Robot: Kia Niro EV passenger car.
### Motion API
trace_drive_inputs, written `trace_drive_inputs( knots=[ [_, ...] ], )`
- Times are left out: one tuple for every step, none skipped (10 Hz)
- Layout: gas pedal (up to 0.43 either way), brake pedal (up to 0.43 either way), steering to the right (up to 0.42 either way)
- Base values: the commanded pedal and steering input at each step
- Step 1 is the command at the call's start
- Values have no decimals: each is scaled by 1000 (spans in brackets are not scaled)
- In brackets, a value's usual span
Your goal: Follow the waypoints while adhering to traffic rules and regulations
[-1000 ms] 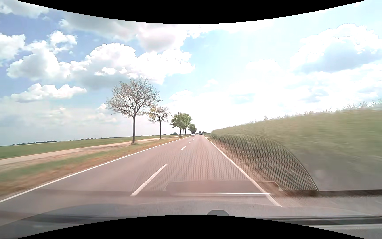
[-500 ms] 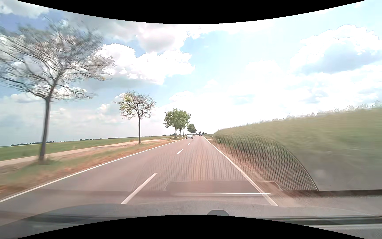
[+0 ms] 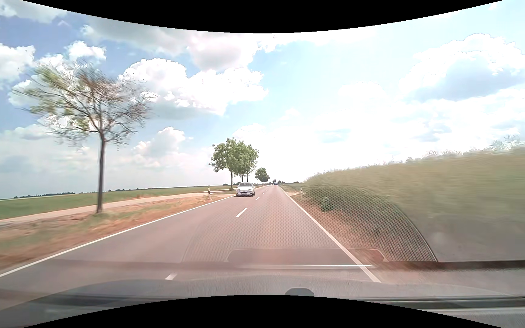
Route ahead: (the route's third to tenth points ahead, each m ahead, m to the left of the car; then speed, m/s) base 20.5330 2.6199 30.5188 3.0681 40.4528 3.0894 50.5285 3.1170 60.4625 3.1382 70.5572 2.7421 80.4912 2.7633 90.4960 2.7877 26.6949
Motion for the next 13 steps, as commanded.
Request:
trace_drive_inputs(
  knots=[
    [248, 0, -2],
    [248, 0, -2],
    [248, 0, -2],
    [248, 0, -2],
    [248, 0, -3],
    [248, 0, -4],
    [248, 0, -4],
    [248, 0, -4],
    [248, 0, -4],
    [248, 0, -4],
    [248, 0, -4],
    [248, 0, -4],
    [248, 0, -4]
  ],
)
